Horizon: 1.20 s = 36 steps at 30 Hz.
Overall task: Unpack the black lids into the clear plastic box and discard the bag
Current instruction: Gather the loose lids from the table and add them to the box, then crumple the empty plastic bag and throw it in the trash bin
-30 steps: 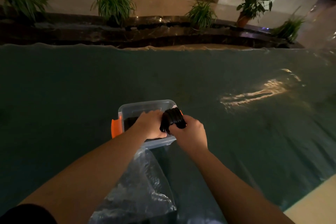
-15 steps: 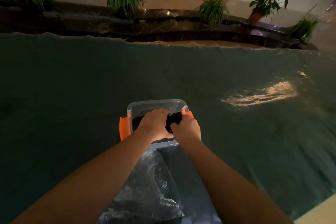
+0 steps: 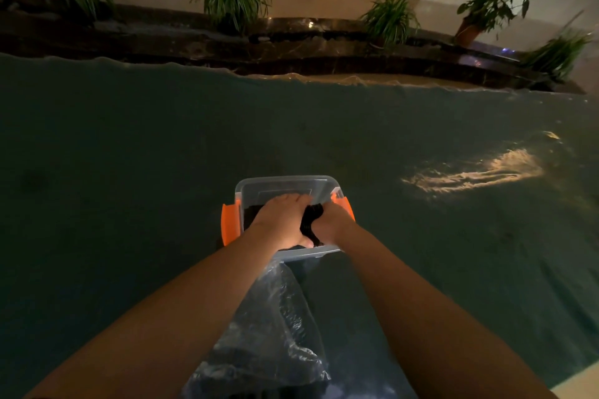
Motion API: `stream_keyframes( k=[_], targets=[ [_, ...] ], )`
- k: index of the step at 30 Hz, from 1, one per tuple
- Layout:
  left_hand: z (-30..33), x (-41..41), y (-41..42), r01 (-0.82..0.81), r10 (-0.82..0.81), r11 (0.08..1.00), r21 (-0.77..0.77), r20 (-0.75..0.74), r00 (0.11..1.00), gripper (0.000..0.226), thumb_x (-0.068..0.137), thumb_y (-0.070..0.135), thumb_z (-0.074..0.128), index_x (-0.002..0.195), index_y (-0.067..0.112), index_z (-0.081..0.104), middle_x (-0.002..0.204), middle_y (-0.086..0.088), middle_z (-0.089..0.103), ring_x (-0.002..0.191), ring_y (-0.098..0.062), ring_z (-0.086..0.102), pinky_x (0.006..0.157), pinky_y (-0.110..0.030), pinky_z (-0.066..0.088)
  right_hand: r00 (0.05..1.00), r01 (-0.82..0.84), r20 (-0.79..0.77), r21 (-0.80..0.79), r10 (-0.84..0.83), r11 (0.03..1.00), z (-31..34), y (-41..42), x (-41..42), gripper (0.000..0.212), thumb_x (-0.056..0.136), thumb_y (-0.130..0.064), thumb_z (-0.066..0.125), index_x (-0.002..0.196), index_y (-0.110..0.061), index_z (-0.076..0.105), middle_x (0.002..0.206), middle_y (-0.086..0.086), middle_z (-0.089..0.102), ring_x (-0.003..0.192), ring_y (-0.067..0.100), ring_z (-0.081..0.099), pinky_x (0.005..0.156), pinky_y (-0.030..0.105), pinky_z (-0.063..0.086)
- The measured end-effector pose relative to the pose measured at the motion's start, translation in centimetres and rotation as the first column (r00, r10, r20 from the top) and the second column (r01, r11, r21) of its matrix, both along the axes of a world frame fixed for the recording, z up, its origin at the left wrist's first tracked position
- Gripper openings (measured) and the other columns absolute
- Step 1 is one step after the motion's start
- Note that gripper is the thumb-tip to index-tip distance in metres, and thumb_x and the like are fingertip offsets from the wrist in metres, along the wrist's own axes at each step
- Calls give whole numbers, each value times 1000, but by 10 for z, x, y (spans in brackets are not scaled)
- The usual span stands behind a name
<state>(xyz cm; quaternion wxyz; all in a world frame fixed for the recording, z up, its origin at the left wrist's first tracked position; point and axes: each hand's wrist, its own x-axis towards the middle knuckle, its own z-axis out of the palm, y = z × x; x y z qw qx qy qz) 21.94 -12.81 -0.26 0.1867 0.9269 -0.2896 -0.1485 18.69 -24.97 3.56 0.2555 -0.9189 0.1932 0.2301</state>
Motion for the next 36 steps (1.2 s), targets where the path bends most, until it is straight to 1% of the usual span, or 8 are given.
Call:
stream_keyframes(
  k=[4, 8, 11, 14, 20, 29, 33, 36],
  targets=[
    [13, -3, 17, -41, 41, 998, -45, 5, 999, 92, 74, 50, 83, 149, 26, 37, 151, 0, 49, 139, -24, 44, 114, -46, 39, 1000, 17, 12, 18, -18, 1000, 8, -4, -6, 10, 88, -16, 55, 86, -10, 63, 72, 2, 60, 74, 20, 62, 56, 23, 43],
    [30, -15, 48, -90, 104, 991, -94, 148, 984, 90, 79, 58, 74, 152, 28, 30, 155, 0, 43, 143, -24, 40, 113, -45, 38, 987, -28, 155, -20, 31, 999, 29, -4, -25, 55, 89, -20, 55, 142, -13, 42, 94, 1, 58, 92, 23, 58, 58, 27, 43],
    [50, -29, 72, -135, 148, 988, -73, 223, 963, 99, 80, 64, 69, 157, 27, 19, 165, -4, 25, 153, -28, 18, 120, -50, 24, 947, -100, 300, -70, 116, 993, 44, 1, -41, 73, 94, -35, 58, 157, -18, 24, 139, 12, 53, 116, 29, 58, 86, 37, 53],
    [76, -44, 94, -221, 222, 975, -35, 270, 937, 110, 77, 74, 63, 159, 29, 5, 170, -2, 8, 156, -26, 1, 124, -54, 15, 868, -199, 431, -150, 245, 968, 63, 6, -60, 85, 92, -54, 59, 160, -25, 15, 166, 6, 21, 150, 28, 26, 114, 47, 36],
    [128, -98, 130, -370, 361, 928, -41, 341, 868, 126, 65, 89, 59, 159, 30, -2, 170, -1, 4, 156, -25, -6, 121, -58, 13, 695, -316, 531, -381, 486, 869, 99, 14, -96, 102, 80, -80, 47, 158, -35, -1, 170, 5, 3, 155, 31, 4, 120, 54, 18],
    [114, -215, 162, -596, 548, 802, 32, 357, 756, 128, 64, 89, 58, 159, 26, 0, 170, -2, 10, 156, -26, -2, 121, -59, 17, 483, -521, 583, -408, 653, 750, 98, 48, -147, 109, 74, -89, 42, 160, -34, 3, 169, 8, 5, 154, 38, 5, 119, 59, 18],
    [81, -243, 177, -570, 529, 815, 102, 268, 805, 118, 73, 84, 53, 161, 22, 3, 170, -4, 8, 156, -26, -4, 125, -53, 11, 420, -608, 545, -425, 725, 671, 72, 72, -165, 105, 79, -85, 39, 160, -30, 2, 169, 11, 0, 154, 36, -3, 122, 58, 11],
    [55, -243, 188, -472, 449, 879, 69, 214, 867, 96, 86, 72, 47, 159, 15, 21, 167, -6, 21, 156, -24, 6, 126, -44, 9, 405, -649, 518, -417, 753, 636, 45, 92, -171, 94, 88, -78, 32, 161, -26, 3, 169, 13, -3, 155, 33, -8, 124, 54, 8]
  ],
)
